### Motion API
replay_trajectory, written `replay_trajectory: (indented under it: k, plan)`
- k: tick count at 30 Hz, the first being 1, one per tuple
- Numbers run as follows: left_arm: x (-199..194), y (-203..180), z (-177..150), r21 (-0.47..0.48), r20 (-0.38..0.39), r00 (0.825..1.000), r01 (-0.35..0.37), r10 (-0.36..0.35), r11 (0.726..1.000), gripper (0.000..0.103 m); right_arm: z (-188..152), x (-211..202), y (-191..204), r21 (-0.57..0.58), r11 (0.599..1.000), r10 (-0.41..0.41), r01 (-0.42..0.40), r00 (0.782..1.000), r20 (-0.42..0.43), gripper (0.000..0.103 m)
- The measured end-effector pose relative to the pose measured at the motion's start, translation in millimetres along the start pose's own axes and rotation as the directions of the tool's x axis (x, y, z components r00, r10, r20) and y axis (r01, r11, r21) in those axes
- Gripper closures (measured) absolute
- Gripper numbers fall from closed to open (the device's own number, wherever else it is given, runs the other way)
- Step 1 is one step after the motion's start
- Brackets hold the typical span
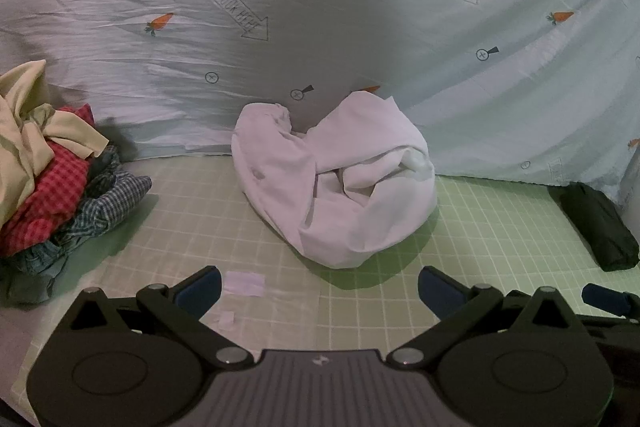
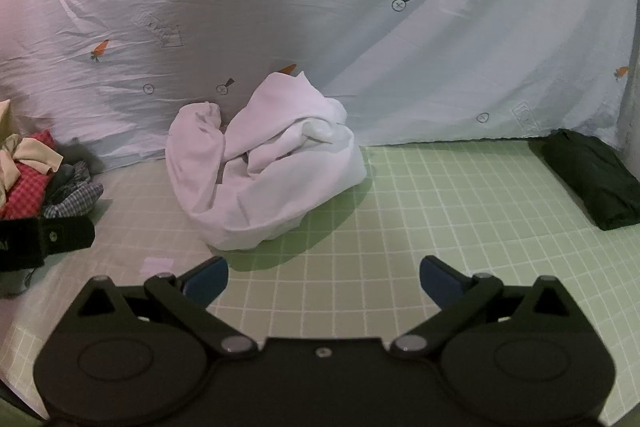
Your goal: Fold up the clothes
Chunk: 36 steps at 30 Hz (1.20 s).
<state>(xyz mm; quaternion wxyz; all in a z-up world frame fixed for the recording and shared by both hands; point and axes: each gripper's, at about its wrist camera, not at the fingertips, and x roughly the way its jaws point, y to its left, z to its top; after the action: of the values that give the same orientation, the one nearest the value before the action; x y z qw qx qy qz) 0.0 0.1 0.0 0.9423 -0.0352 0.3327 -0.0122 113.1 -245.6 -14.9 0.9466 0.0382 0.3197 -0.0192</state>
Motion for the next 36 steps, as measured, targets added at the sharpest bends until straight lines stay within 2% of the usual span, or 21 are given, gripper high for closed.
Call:
replay_trajectory:
  k: [36]
  plan:
    - [2.3, 0.0, -3.4, -0.008, -0.018, 1.0, 0.009, -0.01, 1.0, 0.0, -2.3, 4.0, -4.6, 0.009, 1.0, -0.014, 0.015, 1.0, -0.021, 0.0]
